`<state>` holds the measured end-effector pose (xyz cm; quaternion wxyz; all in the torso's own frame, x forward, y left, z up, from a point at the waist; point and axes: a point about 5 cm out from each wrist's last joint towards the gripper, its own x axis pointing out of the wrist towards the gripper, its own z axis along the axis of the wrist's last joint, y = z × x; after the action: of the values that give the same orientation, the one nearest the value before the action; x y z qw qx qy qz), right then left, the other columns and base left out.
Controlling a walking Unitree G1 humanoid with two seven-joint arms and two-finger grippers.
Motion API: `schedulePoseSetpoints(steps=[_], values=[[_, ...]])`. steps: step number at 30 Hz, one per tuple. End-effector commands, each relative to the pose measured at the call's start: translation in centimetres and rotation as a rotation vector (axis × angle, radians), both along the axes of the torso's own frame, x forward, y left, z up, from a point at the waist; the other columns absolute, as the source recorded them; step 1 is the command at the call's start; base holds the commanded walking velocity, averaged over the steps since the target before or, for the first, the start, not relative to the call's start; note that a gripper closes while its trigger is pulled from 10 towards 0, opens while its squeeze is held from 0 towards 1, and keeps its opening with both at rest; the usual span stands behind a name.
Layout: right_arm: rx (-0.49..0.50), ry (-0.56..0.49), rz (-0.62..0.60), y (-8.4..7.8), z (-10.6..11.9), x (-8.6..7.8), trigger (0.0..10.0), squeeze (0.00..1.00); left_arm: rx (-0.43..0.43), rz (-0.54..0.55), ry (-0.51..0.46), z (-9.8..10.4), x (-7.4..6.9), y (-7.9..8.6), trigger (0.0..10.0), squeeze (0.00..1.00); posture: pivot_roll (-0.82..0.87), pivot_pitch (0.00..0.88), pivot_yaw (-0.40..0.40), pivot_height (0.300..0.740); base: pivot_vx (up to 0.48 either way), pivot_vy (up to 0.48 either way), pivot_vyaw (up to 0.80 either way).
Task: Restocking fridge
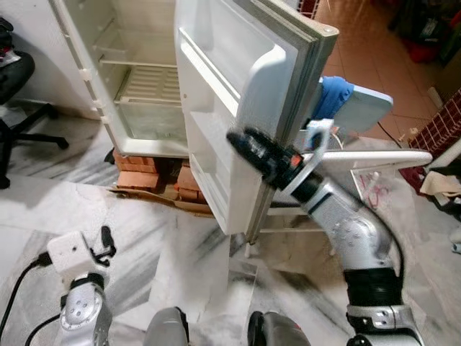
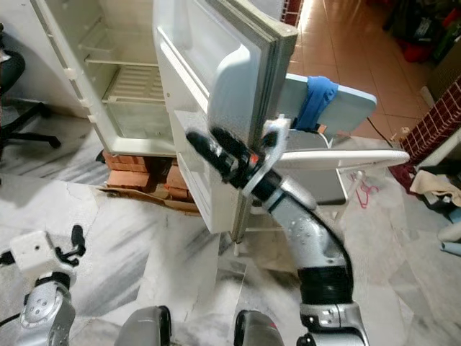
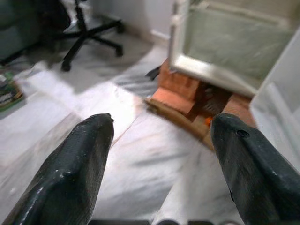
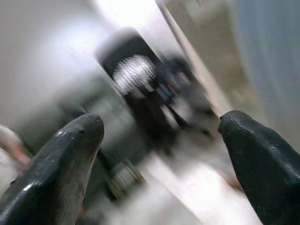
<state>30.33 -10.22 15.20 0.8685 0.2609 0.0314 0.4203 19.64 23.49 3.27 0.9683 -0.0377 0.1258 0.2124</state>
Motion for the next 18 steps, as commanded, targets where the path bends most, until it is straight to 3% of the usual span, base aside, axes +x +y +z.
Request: schedulePoseSetpoints(steps=[1,2,7,9,14,16,18], values=[[-0.182,-0.026,-0.096,-1.0,-1.0,0.7,10.0,0.00,0.011,-0.014,-0.015,0.6,0.3,0.0,10.0,0.00,0.12,0.121,-0.040,0.740,0.000,0.000,0.00],[-0.271,-0.026,-0.127,-1.6,-1.9,0.9,10.0,0.00,0.012,-0.031,-0.013,0.7,0.4,-0.2,10.0,0.00,0.12,0.124,-0.042,0.740,0.000,0.000,0.00],[-0.446,0.011,-0.136,-3.2,-4.0,0.7,10.0,0.00,0.025,-0.077,-0.019,1.0,0.5,-0.8,10.0,0.00,0.12,0.129,-0.041,0.740,0.000,0.000,0.00],[-0.572,0.014,-0.128,-4.3,-5.0,0.8,10.0,0.00,0.016,-0.082,-0.013,1.0,0.4,-0.9,10.0,0.00,0.12,0.132,-0.038,0.740,0.000,0.000,0.00],[-0.703,0.037,-0.110,-6.3,-6.1,0.8,10.0,0.00,0.007,-0.085,-0.002,0.8,0.4,-0.9,10.0,0.00,0.11,0.137,-0.035,0.740,0.000,0.000,0.00],[-0.824,0.005,-0.176,-8.5,-6.2,1.4,10.0,0.00,0.009,-0.096,0.005,0.8,0.4,-1.0,10.0,0.00,0.11,0.139,-0.033,0.740,0.000,0.000,0.00],[-0.787,-0.018,-0.247,-9.3,-5.1,2.1,10.0,0.00,0.008,-0.097,0.007,0.8,0.4,-1.0,10.0,0.00,0.11,0.141,-0.033,0.740,0.000,0.000,0.00]])
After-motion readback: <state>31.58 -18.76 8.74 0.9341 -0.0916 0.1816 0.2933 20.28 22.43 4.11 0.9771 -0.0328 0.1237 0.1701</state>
